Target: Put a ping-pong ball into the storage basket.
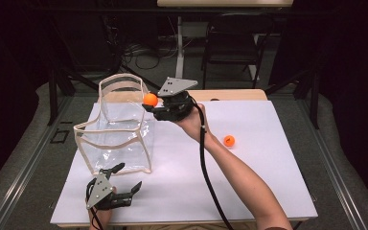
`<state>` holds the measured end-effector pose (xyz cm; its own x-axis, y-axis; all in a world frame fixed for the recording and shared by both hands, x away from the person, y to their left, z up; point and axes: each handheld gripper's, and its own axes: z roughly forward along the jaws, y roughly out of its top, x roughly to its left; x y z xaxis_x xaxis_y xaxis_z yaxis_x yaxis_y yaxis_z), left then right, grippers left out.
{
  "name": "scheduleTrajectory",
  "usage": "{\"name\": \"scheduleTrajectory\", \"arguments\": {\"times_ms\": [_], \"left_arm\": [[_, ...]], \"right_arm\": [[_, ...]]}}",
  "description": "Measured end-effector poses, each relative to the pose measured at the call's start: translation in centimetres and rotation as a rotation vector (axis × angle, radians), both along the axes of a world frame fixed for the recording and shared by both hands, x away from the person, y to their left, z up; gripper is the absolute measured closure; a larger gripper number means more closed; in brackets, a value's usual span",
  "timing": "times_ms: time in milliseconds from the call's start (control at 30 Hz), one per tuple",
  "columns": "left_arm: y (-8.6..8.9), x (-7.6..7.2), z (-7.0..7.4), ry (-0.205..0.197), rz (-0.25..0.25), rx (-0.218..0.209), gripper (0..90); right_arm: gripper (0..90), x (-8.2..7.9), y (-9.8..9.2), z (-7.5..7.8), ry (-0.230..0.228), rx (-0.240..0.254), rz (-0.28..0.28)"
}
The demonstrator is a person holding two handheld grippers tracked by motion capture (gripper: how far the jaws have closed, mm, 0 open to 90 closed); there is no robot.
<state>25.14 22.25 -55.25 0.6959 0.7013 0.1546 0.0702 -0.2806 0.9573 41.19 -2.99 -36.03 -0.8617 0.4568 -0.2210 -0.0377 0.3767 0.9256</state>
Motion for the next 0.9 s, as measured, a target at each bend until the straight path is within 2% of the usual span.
{"name": "scheduleTrajectory", "arguments": {"times_ms": [900], "left_arm": [[0.0,0.0,0.0,-0.001,0.001,-0.002,15.5]], "right_arm": [[50.9,0.0,1.1,0.4,-0.005,0.011,0.013]]}}
